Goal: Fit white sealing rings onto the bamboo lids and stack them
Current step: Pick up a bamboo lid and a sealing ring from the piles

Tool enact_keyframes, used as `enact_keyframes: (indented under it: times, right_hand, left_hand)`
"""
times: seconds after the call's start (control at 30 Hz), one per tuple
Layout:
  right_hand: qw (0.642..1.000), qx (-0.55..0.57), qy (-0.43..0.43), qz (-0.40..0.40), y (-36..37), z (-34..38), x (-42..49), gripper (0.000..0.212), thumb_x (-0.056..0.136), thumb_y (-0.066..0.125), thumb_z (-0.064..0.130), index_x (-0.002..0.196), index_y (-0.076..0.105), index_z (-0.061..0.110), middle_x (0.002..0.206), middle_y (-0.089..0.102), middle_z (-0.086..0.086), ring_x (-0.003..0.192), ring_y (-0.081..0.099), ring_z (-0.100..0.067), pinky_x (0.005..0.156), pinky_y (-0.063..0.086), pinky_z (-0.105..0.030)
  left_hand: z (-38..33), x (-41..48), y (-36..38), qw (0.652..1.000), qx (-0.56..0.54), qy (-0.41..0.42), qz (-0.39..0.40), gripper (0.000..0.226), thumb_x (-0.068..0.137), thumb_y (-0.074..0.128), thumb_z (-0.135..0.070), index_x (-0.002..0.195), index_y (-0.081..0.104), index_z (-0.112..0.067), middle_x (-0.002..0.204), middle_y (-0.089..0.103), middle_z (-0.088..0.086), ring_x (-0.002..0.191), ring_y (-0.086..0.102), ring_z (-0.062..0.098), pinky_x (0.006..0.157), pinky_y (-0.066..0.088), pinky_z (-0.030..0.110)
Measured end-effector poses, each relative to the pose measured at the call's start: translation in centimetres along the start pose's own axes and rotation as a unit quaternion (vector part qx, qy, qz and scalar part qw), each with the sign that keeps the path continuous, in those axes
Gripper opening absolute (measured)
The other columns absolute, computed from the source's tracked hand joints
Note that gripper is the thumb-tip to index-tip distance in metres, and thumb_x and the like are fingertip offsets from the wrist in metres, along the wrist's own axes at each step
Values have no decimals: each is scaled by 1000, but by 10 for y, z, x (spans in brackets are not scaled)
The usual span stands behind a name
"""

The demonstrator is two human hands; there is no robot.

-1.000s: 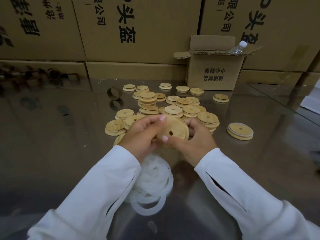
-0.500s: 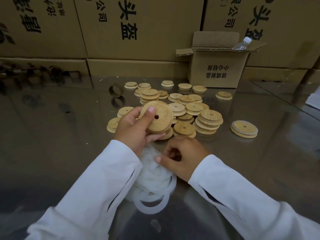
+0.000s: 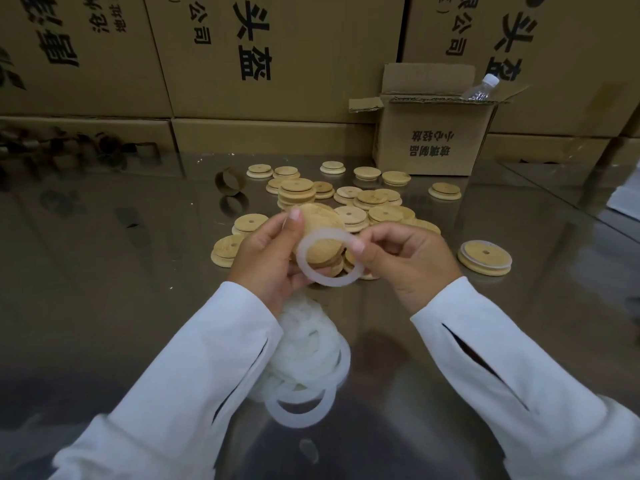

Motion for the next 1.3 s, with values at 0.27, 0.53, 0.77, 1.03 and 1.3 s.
enact_keyframes:
  times: [0.27,0.53,0.77,1.03,1.3]
  right_hand:
    - [987,-6,21,-160,-15,-5,1,11,75,71,11,67,63,12,51,64,7,50,58,-2,51,47,-13]
    - [988,-21,14,-152,-13,-2,1,12,76,69,8,68,66,16,53,65,11,54,59,1,53,46,-11]
    - [985,-42,31,-162,-14,-2,0,14,83,63,9,72,66,17,51,61,15,50,56,6,48,41,-5]
    - [986,-69,34,-147,-12,-3,1,14,86,60,11,73,63,18,63,61,3,51,54,3,52,42,-8]
    - [988,-66,23,-135,-12,1,0,13,86,59,12,74,62,18,62,61,5,53,55,3,54,44,-8]
  left_hand:
    - [10,-6,16,993,45,-46,96,49,66,57,-49,105,64,-20,95,72,8,83,71,25,59,56,30]
    - [10,-6,17,991,56,-5,123,39,73,56,-34,108,63,-18,98,72,8,88,70,25,66,57,31]
    - [7,-6,17,990,81,33,111,42,76,56,-30,115,60,-14,108,67,14,97,67,27,75,57,38]
    - [-2,-8,16,981,136,121,73,21,82,58,-17,103,63,-18,97,70,8,90,68,22,68,59,37]
    - [-8,-12,16,968,163,183,55,17,84,59,-15,98,63,-24,86,71,-5,84,69,14,63,58,31]
Point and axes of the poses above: each hand's wrist, its own x-axis towards the middle knuckle, its own y-axis out of the palm, z = x × y, the point moved 5 cm from there along x, towards the middle knuckle
